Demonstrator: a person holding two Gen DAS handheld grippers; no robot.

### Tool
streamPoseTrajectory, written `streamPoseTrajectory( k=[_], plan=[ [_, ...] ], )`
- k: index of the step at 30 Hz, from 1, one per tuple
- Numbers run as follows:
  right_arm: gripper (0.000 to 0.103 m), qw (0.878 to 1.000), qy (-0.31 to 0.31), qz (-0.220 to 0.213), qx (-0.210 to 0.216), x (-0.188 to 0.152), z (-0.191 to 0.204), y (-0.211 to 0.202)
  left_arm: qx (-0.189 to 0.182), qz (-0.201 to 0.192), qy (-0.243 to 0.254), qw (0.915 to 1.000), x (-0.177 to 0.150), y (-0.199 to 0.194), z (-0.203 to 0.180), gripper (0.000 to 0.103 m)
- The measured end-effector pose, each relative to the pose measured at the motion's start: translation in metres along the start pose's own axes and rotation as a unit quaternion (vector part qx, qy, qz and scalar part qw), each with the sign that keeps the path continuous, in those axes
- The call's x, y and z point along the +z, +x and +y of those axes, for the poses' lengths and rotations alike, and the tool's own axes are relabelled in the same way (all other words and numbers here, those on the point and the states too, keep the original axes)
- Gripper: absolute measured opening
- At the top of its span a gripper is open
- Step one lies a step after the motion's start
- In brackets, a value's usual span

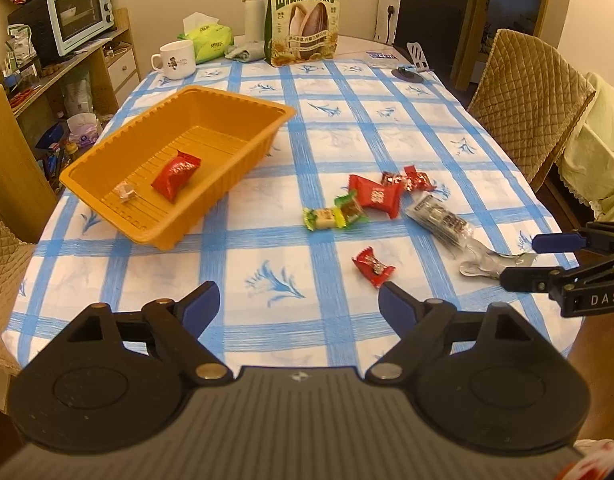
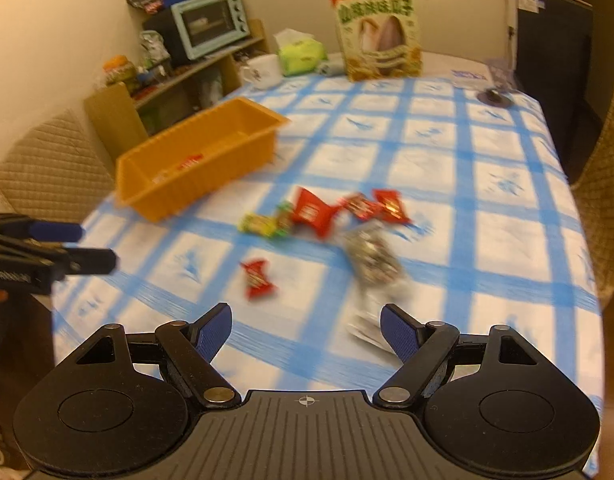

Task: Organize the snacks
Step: 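Move the left tool back toward the green-edged snack bag, then grasp the green-edged snack bag with left gripper while right gripper grasps small red candy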

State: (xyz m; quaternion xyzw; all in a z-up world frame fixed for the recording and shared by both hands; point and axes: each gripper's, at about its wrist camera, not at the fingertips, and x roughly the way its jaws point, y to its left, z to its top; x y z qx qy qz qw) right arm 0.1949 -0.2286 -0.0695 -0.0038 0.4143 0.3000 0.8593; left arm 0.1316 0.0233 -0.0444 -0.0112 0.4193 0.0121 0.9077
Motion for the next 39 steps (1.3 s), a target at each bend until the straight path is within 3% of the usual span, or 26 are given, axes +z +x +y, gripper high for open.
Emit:
streamPoseTrajectory(
  k=[6, 12, 26, 32, 39],
  plan=[
    [0.081, 1.0, -0.017, 0.008, -0.021, -0.011, -0.035, 0.003, 0.007, 0.009, 0.001, 0.9999, -0.006, 0.008, -0.015, 0.09],
    [0.08, 0.996, -0.084, 0.014, -0.031, -0.019, -0.046, 0.017, 0.011, 0.012, 0.002, 0.9999, -0.008, 0.016, -0.026, 0.092],
    [0.05, 0.977, -0.205, 0.057, -0.016, -0.023, -0.042, 0.058, 0.022, 0.025, 0.008, 0.9994, -0.007, 0.041, -0.034, 0.093],
    [0.03, 0.975, -0.21, 0.073, -0.011, -0.026, -0.039, 0.062, 0.014, 0.028, 0.012, 0.9994, -0.004, 0.048, -0.035, 0.093],
    [0.026, 0.981, -0.183, 0.068, -0.006, -0.029, -0.034, 0.056, 0.002, 0.031, 0.026, 0.9992, 0.0, 0.061, -0.041, 0.093]
  ],
)
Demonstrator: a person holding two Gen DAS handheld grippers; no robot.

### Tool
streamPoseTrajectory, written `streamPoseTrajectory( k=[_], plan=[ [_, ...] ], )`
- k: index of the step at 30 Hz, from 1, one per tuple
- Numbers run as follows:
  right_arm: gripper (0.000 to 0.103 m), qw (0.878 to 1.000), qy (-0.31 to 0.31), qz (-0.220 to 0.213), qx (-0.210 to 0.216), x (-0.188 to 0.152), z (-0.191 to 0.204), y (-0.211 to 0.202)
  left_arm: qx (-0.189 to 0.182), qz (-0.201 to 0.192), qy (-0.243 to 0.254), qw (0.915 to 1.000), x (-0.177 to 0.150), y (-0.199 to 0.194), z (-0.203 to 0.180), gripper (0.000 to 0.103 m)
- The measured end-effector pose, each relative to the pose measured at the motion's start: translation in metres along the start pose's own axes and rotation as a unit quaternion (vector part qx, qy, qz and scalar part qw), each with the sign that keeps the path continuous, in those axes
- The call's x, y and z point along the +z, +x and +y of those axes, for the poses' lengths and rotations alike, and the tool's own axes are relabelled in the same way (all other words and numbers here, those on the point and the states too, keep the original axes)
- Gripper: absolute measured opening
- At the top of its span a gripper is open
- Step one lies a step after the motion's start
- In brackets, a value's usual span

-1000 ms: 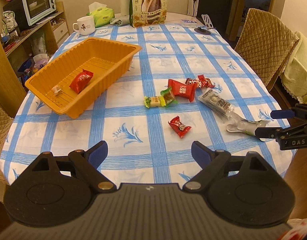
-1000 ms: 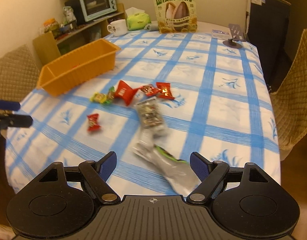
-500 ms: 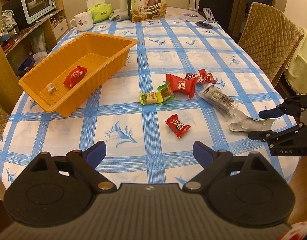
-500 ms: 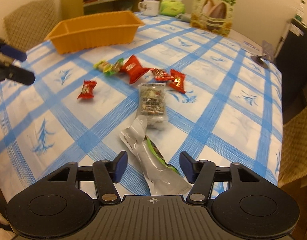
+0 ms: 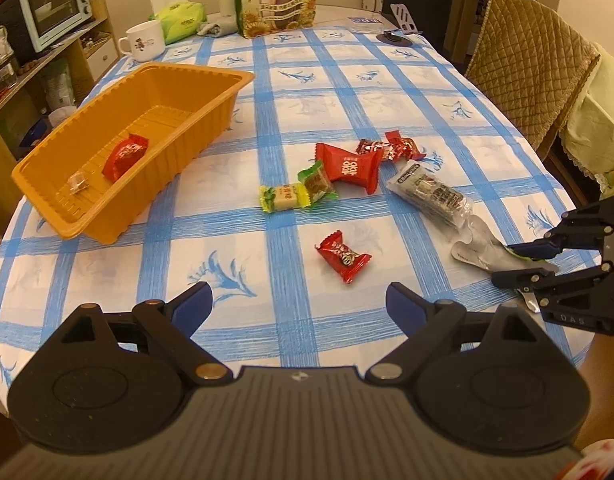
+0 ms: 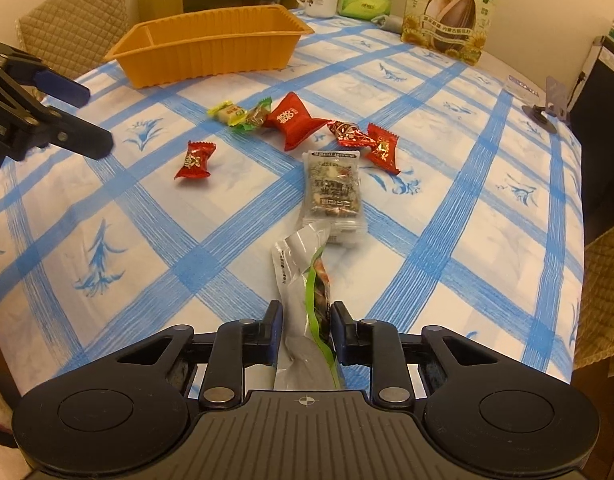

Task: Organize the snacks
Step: 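Grasp the green-edged snack bag with left gripper while right gripper grasps small red candy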

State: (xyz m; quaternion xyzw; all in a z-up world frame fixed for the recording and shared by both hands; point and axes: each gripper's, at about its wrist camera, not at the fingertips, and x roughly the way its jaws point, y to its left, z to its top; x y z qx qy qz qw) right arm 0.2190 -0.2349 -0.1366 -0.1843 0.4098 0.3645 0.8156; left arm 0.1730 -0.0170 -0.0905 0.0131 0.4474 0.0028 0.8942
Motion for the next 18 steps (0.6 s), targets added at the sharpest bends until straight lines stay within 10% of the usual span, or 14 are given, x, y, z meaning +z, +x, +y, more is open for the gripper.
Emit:
streamPoseTrajectory(
  k=[18],
  plan=[
    [0.025, 0.99, 0.127, -0.046, -0.045, 0.004, -0.031, -0.043, -0.033, 0.014, 0.024, 0.9991, 0.017, 0.048, -0.016, 0.063]
  ],
)
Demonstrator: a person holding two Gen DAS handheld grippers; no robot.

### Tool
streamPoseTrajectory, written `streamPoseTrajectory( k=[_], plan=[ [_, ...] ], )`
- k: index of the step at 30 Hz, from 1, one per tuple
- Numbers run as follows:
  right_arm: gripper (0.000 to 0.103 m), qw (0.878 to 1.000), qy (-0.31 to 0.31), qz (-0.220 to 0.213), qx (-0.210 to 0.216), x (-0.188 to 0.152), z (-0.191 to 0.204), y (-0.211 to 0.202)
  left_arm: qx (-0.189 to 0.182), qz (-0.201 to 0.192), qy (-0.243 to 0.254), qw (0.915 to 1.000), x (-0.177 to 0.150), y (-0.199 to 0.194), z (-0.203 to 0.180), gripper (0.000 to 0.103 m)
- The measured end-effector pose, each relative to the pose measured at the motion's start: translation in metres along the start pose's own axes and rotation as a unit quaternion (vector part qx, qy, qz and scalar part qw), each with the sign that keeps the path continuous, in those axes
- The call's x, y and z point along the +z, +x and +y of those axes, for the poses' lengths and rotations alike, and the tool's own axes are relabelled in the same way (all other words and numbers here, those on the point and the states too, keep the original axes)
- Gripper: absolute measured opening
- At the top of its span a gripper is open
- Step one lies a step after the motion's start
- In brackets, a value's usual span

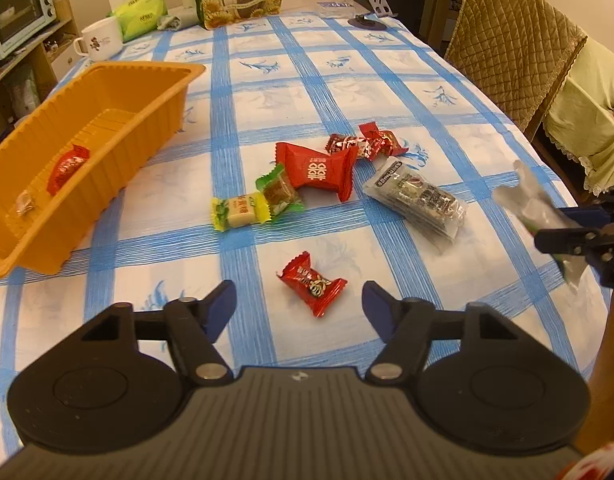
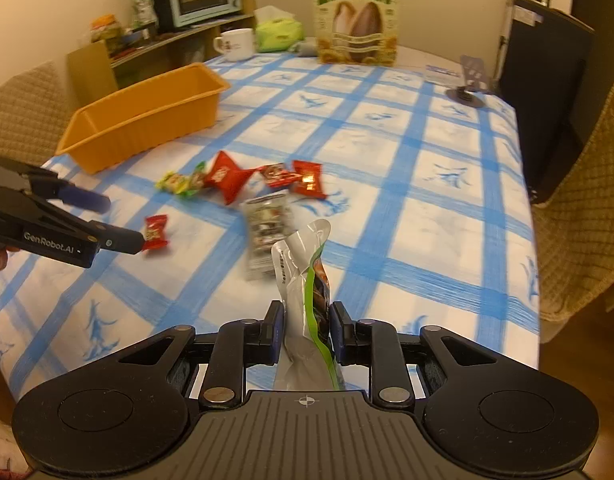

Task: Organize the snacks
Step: 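Grasp the green-edged snack bag with left gripper while right gripper grasps small red candy, then carry both held snacks over the orange tray with both grippers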

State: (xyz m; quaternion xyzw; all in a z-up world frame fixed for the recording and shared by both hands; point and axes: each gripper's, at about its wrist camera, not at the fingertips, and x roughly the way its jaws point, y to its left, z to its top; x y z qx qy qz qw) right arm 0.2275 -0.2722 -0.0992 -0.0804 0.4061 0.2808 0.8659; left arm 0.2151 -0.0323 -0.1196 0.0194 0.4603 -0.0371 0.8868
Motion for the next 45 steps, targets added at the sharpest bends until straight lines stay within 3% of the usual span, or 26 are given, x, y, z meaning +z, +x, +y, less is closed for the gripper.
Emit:
streamPoseTrajectory(
  k=[12, 22, 24, 34, 45],
  plan=[
    [0.025, 0.999, 0.031, 0.002, -0.025, -0.003, -0.017, -0.001, -0.017, 0.022, -0.001, 0.9996, 0.009, 0.028, -0.005, 0.031],
    [0.025, 0.999, 0.039, 0.006, -0.025, -0.006, -0.022, -0.002, -0.008, 0.021, 0.011, 0.9997, 0.012, 0.032, -0.005, 0.021],
    [0.025, 0.999, 0.039, 0.005, -0.023, -0.005, -0.021, -0.002, -0.008, 0.018, 0.014, 0.9997, 0.012, 0.03, -0.006, 0.014],
    [0.025, 1.0, 0.027, -0.01, 0.002, 0.01, -0.005, -0.002, -0.008, 0.005, 0.007, 0.9999, 0.011, -0.001, 0.004, 0.014],
    [0.025, 0.999, -0.01, -0.026, 0.046, 0.043, 0.038, 0.007, 0.0, -0.025, -0.026, 0.9993, 0.01, -0.054, 0.034, 0.014]
  ],
)
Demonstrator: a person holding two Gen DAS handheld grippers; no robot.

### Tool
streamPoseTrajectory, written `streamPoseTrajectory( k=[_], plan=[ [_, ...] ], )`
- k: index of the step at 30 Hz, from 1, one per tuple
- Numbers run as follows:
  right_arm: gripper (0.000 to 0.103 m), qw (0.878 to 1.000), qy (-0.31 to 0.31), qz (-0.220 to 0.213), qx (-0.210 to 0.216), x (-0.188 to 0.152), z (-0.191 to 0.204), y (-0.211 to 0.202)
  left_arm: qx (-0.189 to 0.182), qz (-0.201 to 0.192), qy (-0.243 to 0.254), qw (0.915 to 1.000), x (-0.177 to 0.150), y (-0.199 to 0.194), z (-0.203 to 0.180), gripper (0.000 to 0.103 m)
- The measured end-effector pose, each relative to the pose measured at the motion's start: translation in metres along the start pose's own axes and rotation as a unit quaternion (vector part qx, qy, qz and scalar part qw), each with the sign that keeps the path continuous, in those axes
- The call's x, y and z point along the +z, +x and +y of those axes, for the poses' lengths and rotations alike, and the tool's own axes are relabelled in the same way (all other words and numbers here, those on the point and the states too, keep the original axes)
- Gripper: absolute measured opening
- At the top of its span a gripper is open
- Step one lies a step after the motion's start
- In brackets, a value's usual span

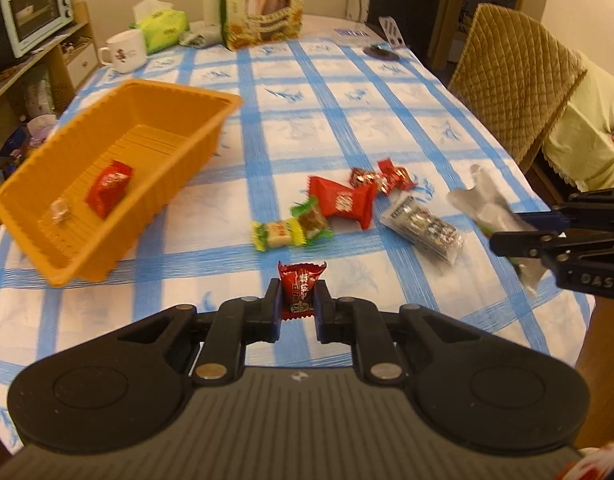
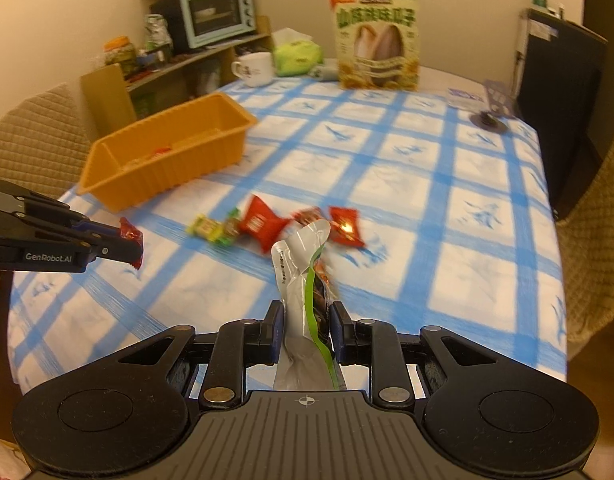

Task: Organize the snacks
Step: 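Carry both held snacks over the orange tray with both grippers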

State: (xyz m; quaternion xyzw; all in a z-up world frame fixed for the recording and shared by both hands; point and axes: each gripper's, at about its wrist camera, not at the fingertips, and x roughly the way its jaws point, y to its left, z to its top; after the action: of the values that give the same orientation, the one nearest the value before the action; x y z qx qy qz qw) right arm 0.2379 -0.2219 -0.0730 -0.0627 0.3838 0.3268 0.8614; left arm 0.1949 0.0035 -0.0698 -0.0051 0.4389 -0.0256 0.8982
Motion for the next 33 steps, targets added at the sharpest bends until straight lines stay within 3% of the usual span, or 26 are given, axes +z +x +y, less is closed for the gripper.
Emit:
streamPoseTrajectory(
  k=[17, 25, 33],
  plan=[
    [0.025, 0.995, -0.048, -0.023, 0.079, 0.09, 0.085, 0.059, 0.041, -0.039, -0.034, 0.9978, 0.026, -0.04, 0.087, 0.014],
    [0.025, 0.992, -0.061, -0.035, 0.102, 0.138, 0.119, 0.102, 0.057, -0.048, -0.046, 0.9961, 0.048, -0.034, 0.134, 0.014],
    [0.025, 0.992, -0.072, -0.045, 0.098, 0.182, 0.138, 0.149, 0.064, -0.047, -0.055, 0.9953, 0.072, -0.013, 0.173, 0.014]
  ],
)
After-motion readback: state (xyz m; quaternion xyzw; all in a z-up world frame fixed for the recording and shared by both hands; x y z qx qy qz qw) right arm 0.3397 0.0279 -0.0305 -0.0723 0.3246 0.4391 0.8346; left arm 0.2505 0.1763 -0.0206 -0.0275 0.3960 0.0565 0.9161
